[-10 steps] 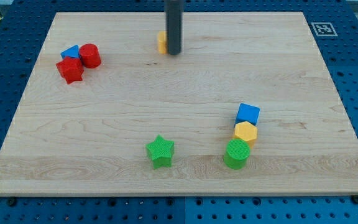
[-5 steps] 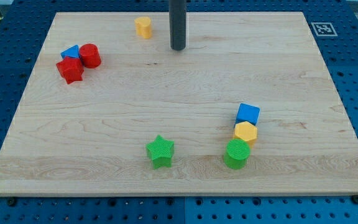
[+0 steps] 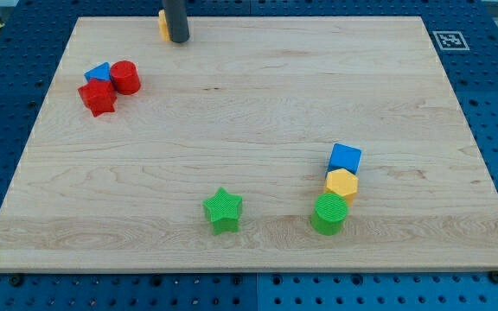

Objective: Push the yellow heart towards the top left corner of the board

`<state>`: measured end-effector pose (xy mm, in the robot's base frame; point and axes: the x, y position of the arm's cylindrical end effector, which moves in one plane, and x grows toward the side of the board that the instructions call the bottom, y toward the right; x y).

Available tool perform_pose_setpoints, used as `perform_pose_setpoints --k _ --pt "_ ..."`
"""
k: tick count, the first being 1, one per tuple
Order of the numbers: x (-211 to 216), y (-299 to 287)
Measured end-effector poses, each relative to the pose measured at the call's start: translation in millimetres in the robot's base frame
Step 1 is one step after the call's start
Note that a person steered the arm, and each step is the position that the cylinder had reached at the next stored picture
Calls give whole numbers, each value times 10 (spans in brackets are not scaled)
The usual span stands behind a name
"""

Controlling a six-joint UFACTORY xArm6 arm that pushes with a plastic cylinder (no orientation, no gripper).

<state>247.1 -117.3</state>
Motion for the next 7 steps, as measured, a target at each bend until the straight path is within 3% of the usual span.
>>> perform_pose_setpoints --k 1,2,5,7 --pt "63 384" --pt "-301 429" --pt "-311 -304" --pt "-284 -433"
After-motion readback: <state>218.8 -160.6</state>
